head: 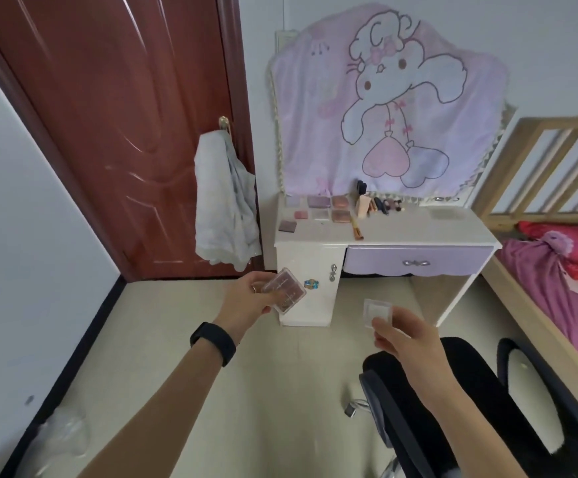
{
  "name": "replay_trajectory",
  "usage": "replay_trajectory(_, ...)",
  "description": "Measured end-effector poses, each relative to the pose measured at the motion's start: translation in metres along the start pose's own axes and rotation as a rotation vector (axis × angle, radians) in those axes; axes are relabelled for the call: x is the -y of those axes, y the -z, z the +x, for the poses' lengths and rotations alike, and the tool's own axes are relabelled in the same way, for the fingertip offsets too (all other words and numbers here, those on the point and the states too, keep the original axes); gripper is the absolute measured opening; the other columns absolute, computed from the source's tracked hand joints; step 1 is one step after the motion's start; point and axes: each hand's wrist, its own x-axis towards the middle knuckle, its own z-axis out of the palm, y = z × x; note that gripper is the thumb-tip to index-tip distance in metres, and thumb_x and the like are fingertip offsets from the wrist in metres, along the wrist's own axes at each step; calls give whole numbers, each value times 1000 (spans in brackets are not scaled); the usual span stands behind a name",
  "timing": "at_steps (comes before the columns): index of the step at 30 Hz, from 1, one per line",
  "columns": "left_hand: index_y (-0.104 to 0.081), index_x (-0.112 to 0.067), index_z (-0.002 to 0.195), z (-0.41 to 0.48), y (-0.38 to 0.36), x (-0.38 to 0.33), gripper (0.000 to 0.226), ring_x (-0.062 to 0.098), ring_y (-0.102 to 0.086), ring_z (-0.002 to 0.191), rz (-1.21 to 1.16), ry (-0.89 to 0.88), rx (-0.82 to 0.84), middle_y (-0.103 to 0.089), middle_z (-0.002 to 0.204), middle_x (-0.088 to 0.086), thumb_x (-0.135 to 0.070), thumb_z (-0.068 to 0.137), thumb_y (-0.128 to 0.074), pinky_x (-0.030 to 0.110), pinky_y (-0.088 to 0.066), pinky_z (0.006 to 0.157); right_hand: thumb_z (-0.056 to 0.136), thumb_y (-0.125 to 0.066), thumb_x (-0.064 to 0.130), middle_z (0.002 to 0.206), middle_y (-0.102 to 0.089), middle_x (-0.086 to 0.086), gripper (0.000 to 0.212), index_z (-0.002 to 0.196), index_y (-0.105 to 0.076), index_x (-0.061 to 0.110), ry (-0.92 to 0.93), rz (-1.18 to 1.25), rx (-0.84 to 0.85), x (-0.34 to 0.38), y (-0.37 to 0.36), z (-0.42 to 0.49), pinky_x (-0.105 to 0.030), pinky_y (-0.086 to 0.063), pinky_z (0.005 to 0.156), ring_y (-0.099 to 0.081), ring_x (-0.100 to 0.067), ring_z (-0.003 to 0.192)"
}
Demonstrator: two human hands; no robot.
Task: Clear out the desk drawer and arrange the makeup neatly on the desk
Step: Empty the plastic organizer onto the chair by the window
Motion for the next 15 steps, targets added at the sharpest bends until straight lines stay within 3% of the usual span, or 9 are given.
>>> replay_trajectory(3,-67,-17,113,68,-6,9,31,20,-67,98,5,53,18,-68,108,4,-11,84,-78,28,-53,76,94,-68,7,92,-76,-6,22,111,-70,20,-53,-4,-30,-15,-7,59,-20,-57,68,-69,-17,75)
replay_trajectory(6,-68,-18,110,136,-17,21,27,25,-67,102,19,97,40,-68,111,7,-11,86,-76,38,-58,86,89,-75,8,94,-74,-12,24,109,-63,12,-146,14,-87,-36,-12,122,-24,-56,70,-69,-20,74)
replay_trajectory(8,-69,-18,109,183,-25,28,25,25,-67,102,38,122,46,-69,110,7,-12,86,-77,35,-59,81,88,-76,7,93,-72,-14,25,108,-63,8,-205,4,-86,-53,-15,168,-26,-55,71,-66,-21,73)
replay_trajectory(10,-69,-16,110,227,-33,32,25,27,-68,103,40,149,45,-69,112,10,-11,87,-76,33,-59,77,87,-76,7,88,-72,-11,22,106,-65,10,-238,-2,-78,-68,-17,213,-25,-55,67,-64,-20,72)
replay_trajectory(13,-68,-20,101,288,-45,39,18,30,-67,103,66,262,13,-68,107,9,-8,89,-73,45,-56,88,88,-76,10,85,-73,-5,18,103,-70,18,-311,-39,-82,-85,-19,278,-26,-54,64,-64,-18,72)
replay_trajectory(15,-66,-17,102,325,-51,44,19,30,-67,101,76,322,4,-67,110,11,-7,89,-73,42,-58,85,88,-76,13,85,-73,-2,17,100,-73,24,-364,-65,-61,-93,-22,316,-28,-52,63,-65,-15,71)
